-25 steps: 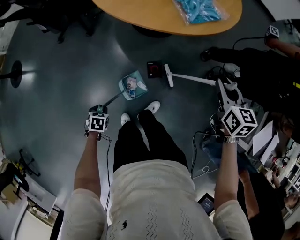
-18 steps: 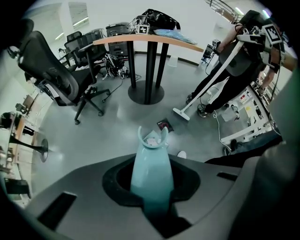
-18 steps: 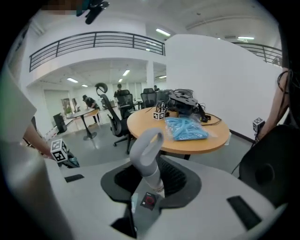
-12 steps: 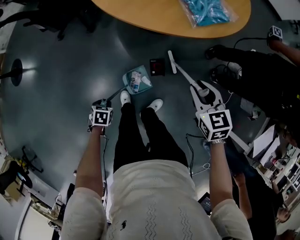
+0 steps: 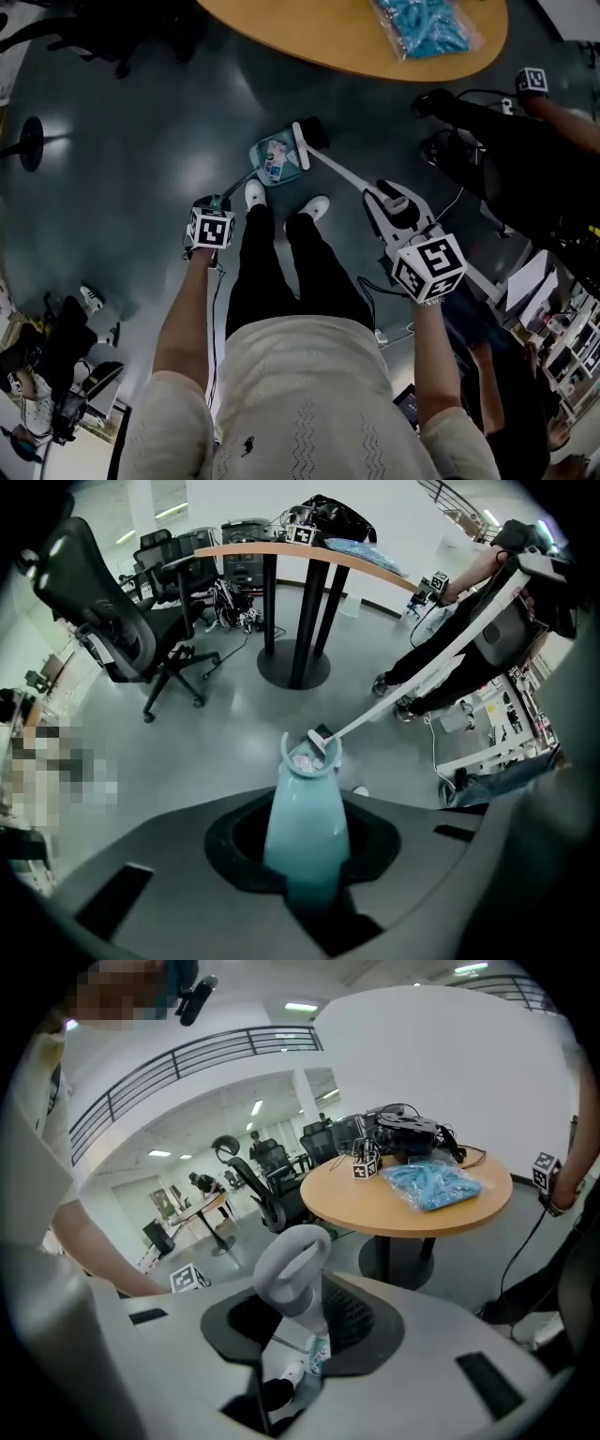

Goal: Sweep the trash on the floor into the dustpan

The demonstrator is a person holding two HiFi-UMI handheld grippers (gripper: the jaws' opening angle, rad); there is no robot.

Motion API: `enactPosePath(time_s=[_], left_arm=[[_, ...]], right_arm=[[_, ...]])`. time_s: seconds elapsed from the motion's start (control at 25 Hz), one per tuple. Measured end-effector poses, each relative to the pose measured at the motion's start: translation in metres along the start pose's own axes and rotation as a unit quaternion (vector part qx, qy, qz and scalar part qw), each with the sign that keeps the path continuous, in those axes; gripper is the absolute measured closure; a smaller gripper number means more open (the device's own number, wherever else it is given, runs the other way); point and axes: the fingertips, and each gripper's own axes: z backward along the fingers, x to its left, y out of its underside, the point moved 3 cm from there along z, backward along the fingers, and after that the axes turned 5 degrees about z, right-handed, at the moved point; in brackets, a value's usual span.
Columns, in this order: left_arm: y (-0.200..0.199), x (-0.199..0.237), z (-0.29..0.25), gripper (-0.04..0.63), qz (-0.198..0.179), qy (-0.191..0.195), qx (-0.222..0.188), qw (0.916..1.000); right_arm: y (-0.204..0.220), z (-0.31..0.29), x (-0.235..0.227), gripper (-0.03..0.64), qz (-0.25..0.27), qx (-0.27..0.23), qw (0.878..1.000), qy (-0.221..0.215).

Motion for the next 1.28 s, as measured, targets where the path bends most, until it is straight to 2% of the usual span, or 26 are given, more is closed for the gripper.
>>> enactPosePath(time_s=[0.16,0.32,0.64,0.8,1.0,1.12,1.28], left_arm=[[0.000,0.019,0.006,0.505,0.017,-0.004,-0.012,0.9998],[0.003,0.033,0.013,0.505,0.013,-0.011,-0.014,0.9998],[-0.034,0.080,0.019,0.505,-0.026,-0.014,-0.018,0.9994],[-0.070,0.101,0.013,0.505,-0.077,-0.011,-0.014,0.9969],[-0.121,0.109,0.008,0.505,-0.153,0.001,-0.007,0.9882],[-0.145,0.109,-0.001,0.505,-0.185,0.009,-0.002,0.9828],[-0.177,0.107,-0.010,0.505,-0.232,0.023,0.006,0.9724]], right_arm=[[-0.005,-0.001,-0.006,0.502,-0.041,-0.001,0.999,0.021],[-0.013,0.015,-0.031,0.503,-0.080,-0.017,0.995,0.051],[-0.018,0.063,-0.070,0.503,-0.125,-0.042,0.982,0.135],[-0.007,0.081,-0.076,0.503,-0.126,-0.035,0.972,0.196],[0.015,0.080,-0.068,0.503,-0.109,-0.005,0.959,0.262],[0.024,0.066,-0.061,0.503,-0.097,-0.003,0.955,0.281],[0.018,0.040,-0.041,0.502,-0.111,-0.035,0.952,0.283]])
